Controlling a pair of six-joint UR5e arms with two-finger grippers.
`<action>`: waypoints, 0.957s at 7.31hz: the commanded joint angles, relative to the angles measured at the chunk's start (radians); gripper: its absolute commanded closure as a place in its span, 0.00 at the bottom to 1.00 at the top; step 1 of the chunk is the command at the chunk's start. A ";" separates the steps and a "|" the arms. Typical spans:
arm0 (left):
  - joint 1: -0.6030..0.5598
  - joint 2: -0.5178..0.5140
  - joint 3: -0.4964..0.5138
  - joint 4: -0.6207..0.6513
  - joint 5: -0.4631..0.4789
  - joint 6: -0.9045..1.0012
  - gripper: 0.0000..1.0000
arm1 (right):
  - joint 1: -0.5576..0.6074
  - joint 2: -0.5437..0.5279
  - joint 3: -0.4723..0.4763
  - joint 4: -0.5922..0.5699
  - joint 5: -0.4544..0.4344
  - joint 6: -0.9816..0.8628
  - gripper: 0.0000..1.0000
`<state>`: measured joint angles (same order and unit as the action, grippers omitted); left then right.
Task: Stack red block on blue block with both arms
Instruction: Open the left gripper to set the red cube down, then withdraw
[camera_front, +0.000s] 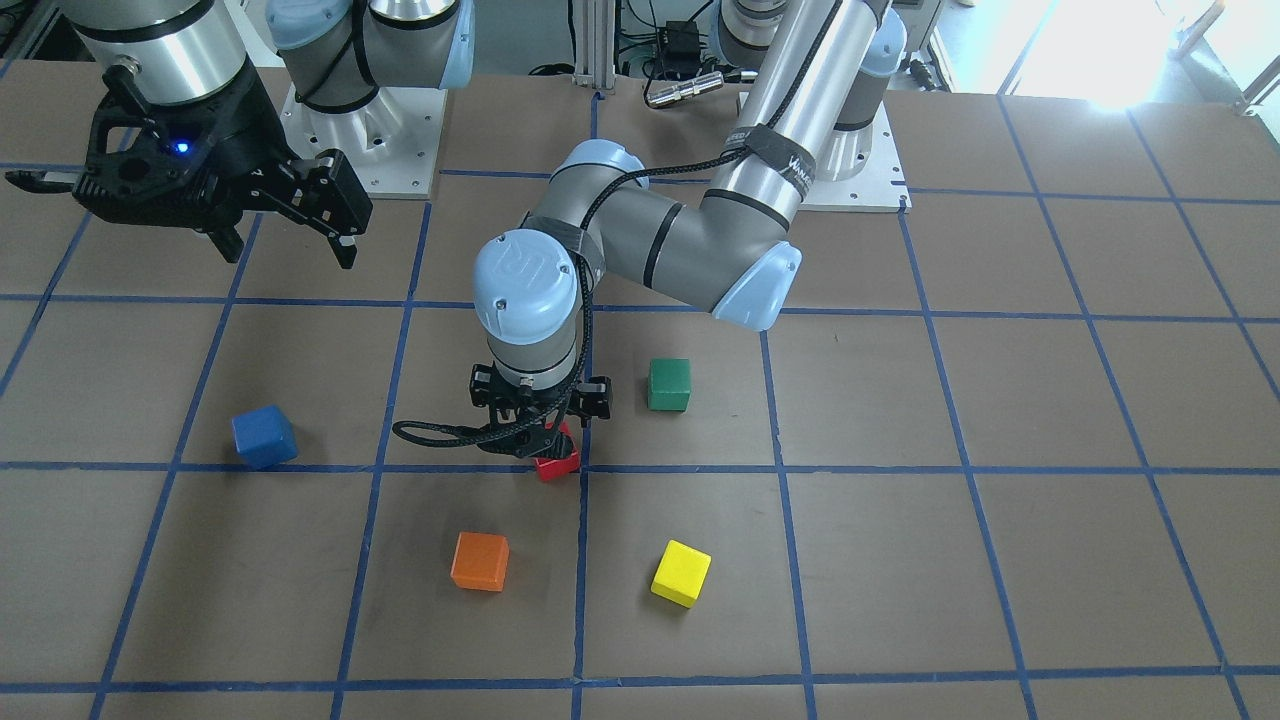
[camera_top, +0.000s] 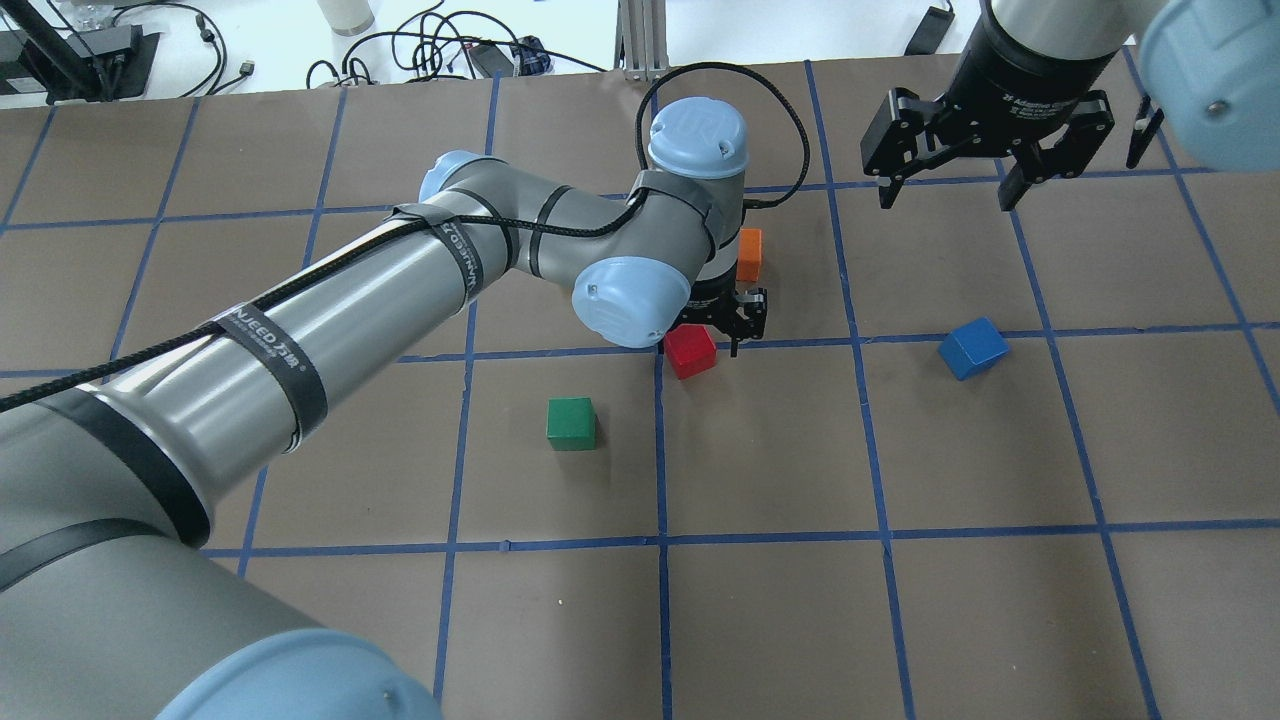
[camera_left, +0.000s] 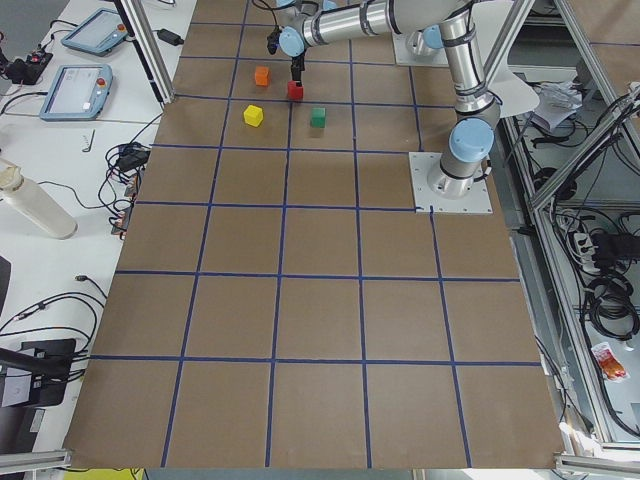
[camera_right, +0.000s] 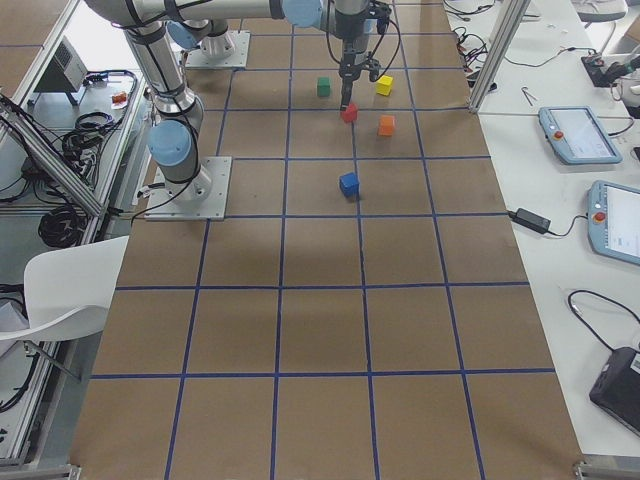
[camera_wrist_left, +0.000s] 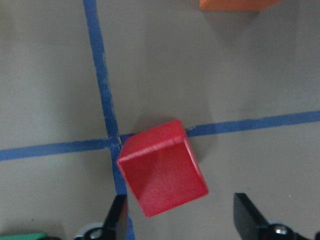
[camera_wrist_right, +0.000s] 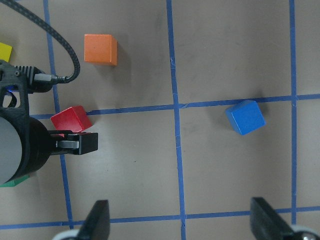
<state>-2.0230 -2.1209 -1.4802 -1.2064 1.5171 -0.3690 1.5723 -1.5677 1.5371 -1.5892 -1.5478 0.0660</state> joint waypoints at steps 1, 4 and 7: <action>0.082 0.062 0.058 -0.089 0.008 0.014 0.00 | 0.002 -0.002 0.000 0.000 0.002 0.002 0.00; 0.348 0.218 0.162 -0.377 0.011 0.279 0.00 | 0.021 0.009 0.017 -0.006 0.015 0.014 0.00; 0.516 0.378 0.167 -0.568 0.047 0.512 0.00 | 0.205 0.143 0.052 -0.176 0.003 0.047 0.00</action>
<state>-1.5735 -1.8032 -1.3153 -1.6944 1.5502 0.0472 1.6998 -1.4949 1.5821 -1.6868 -1.5389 0.1004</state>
